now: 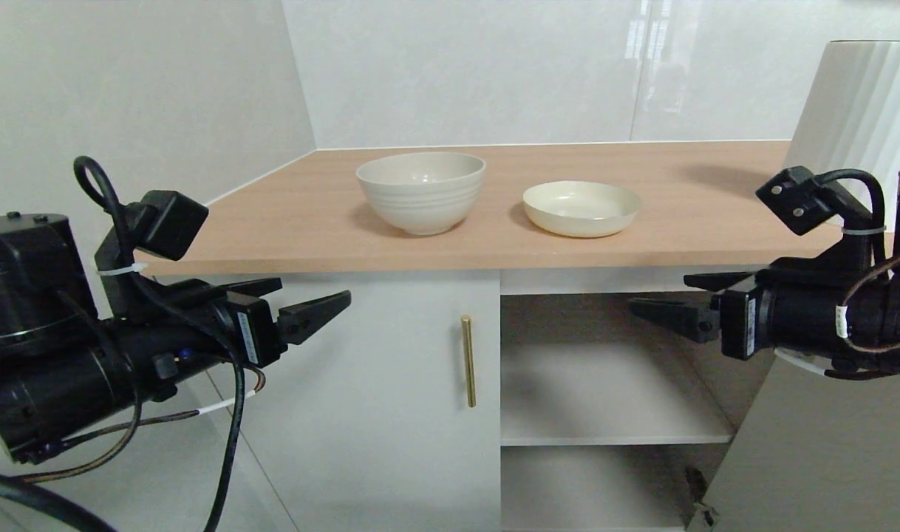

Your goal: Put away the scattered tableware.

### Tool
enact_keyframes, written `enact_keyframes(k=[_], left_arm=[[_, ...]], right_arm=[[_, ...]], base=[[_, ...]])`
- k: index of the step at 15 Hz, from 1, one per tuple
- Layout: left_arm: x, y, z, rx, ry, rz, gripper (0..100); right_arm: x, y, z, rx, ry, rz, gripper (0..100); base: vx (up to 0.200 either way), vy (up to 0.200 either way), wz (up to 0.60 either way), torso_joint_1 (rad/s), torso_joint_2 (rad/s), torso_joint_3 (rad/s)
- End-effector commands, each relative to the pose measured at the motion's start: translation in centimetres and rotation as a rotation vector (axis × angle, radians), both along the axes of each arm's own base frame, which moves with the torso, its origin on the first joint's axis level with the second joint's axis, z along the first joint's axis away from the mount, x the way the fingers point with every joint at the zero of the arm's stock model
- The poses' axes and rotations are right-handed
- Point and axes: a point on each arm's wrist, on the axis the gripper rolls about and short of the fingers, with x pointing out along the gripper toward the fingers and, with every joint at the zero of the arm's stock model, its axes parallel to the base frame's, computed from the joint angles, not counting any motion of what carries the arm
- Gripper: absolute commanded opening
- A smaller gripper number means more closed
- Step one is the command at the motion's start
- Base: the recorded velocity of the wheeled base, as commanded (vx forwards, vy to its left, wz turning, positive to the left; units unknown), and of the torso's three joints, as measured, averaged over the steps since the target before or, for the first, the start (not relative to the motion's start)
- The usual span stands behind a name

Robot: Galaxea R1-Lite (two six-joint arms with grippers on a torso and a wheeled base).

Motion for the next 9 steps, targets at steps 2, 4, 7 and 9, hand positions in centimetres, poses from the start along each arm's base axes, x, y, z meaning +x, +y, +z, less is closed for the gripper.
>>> enact_keyframes(k=[2, 4, 7, 9], left_arm=[[0.09, -0.04, -0.07, 0.000, 0.002, 0.000, 100], [0.09, -0.04, -0.07, 0.000, 0.002, 0.000, 100], [0.10, -0.04, -0.17, 0.002, 0.007, 0.000, 100], [0.16, -0.06, -0.24, 0.001, 0.010, 0.000, 100]], right_arm=[[-0.29, -0.13, -0.13, 0.000, -0.001, 0.001, 100], [-0.27, -0.12, -0.21, -0.002, 0.002, 0.001, 100], [-0.30, -0.14, -0.17, -0.002, 0.000, 0.000, 100], [-0.23, -0.11, -0.24, -0.004, 0.002, 0.000, 100]], base=[[0.000, 0.000, 0.00, 0.017, -0.19, -0.217], [0.000, 0.000, 0.00, 0.054, -0.28, -0.313], [0.000, 0.000, 0.00, 0.074, -0.51, -0.336], [0.000, 0.000, 0.00, 0.129, -0.46, -0.337]])
